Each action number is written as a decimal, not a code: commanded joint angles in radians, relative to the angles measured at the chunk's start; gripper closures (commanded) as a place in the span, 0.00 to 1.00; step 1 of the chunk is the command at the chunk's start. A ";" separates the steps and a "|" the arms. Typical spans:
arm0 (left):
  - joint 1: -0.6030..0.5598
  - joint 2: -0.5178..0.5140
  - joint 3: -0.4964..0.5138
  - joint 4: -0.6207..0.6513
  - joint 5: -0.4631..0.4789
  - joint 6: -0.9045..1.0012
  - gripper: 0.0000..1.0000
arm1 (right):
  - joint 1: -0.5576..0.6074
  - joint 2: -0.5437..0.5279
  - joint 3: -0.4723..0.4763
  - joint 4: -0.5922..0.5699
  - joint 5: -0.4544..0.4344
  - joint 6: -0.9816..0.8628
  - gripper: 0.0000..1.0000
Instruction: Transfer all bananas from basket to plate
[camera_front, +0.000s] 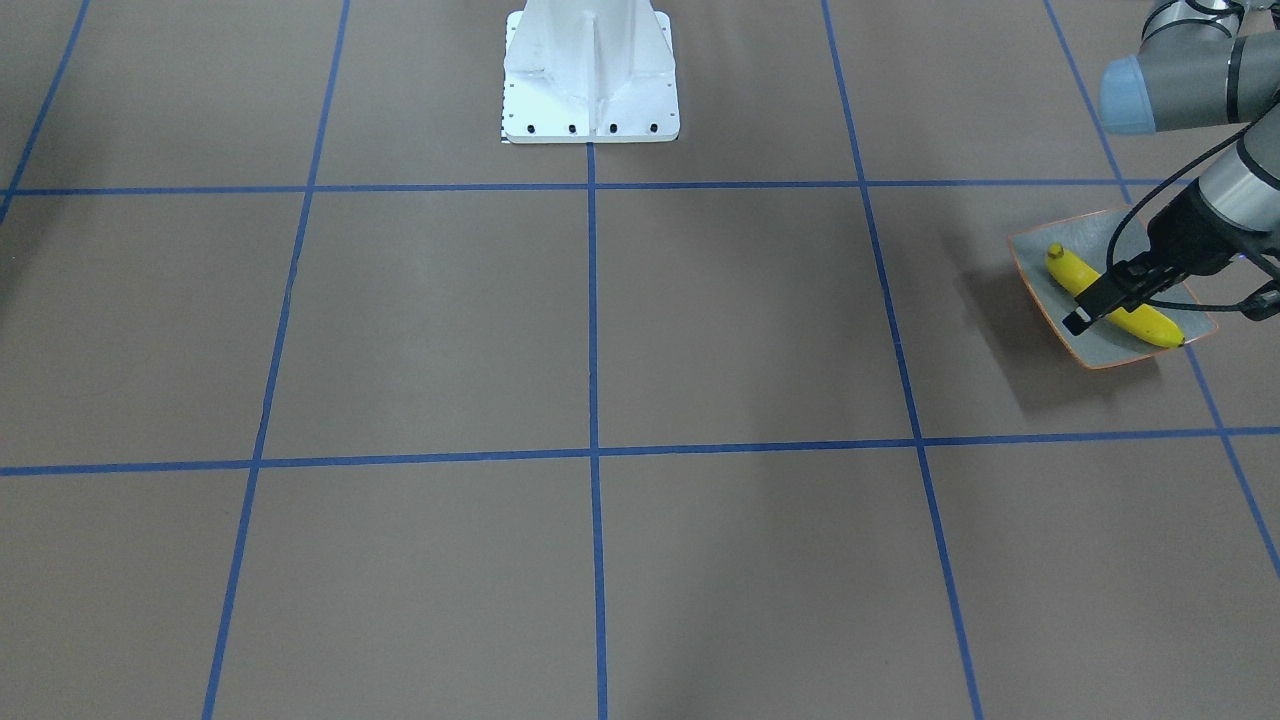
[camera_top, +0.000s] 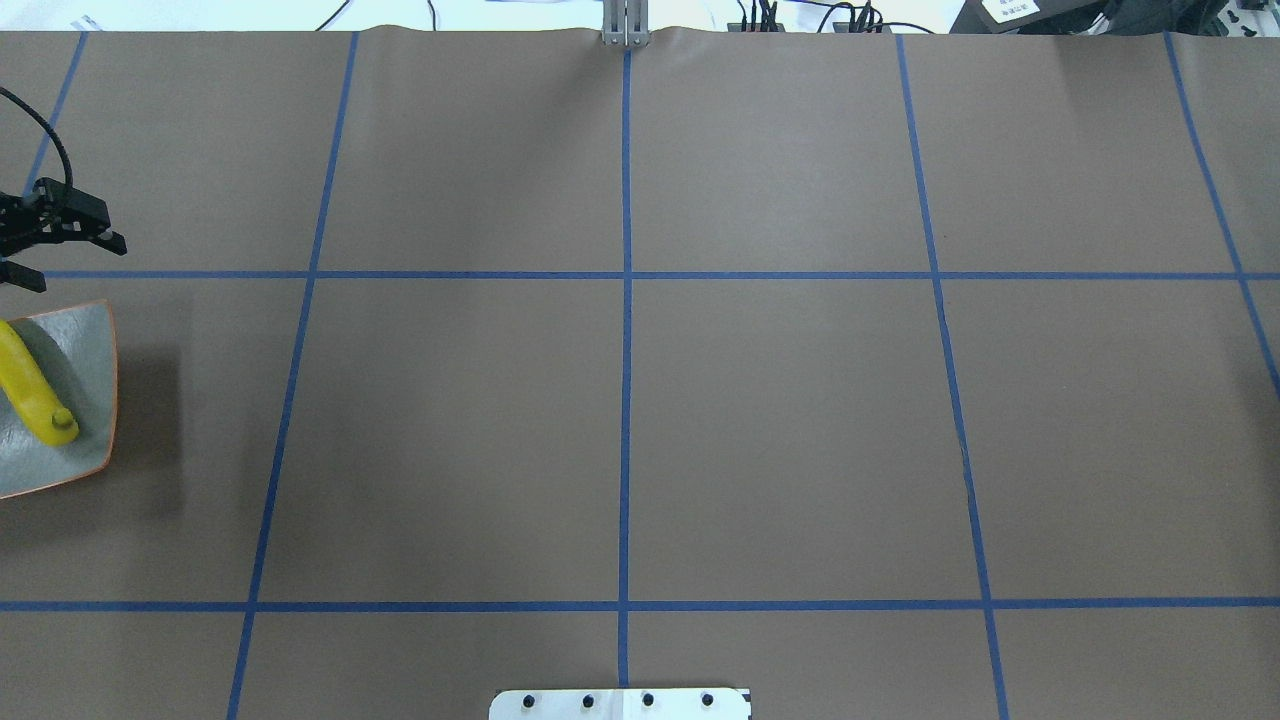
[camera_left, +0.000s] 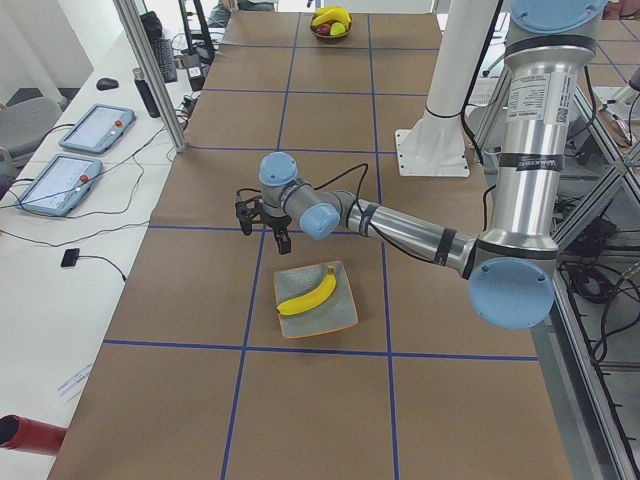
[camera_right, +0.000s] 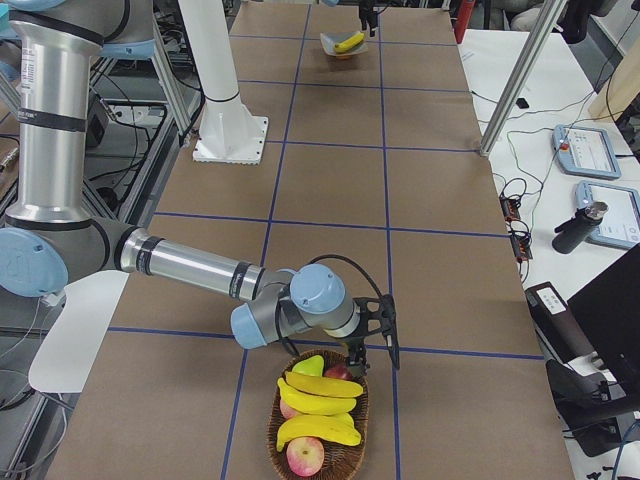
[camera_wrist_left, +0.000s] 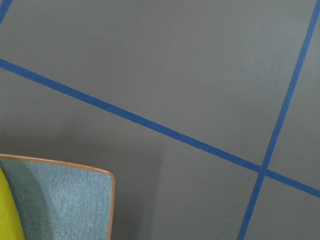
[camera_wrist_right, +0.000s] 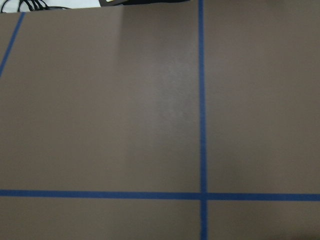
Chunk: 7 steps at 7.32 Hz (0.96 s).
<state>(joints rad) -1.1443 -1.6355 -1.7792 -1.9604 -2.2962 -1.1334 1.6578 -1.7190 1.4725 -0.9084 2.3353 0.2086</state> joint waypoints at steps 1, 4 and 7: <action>0.000 -0.004 0.004 0.000 0.001 -0.002 0.00 | 0.114 0.004 -0.124 -0.024 0.041 -0.135 0.00; 0.001 -0.006 0.009 0.000 0.003 -0.002 0.00 | 0.129 0.082 -0.281 -0.105 0.030 -0.192 0.01; 0.001 -0.012 0.009 0.000 0.003 0.000 0.00 | 0.131 0.133 -0.355 -0.154 0.029 -0.149 0.02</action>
<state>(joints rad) -1.1433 -1.6436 -1.7703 -1.9611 -2.2933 -1.1342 1.7879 -1.6151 1.1558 -1.0435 2.3644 0.0339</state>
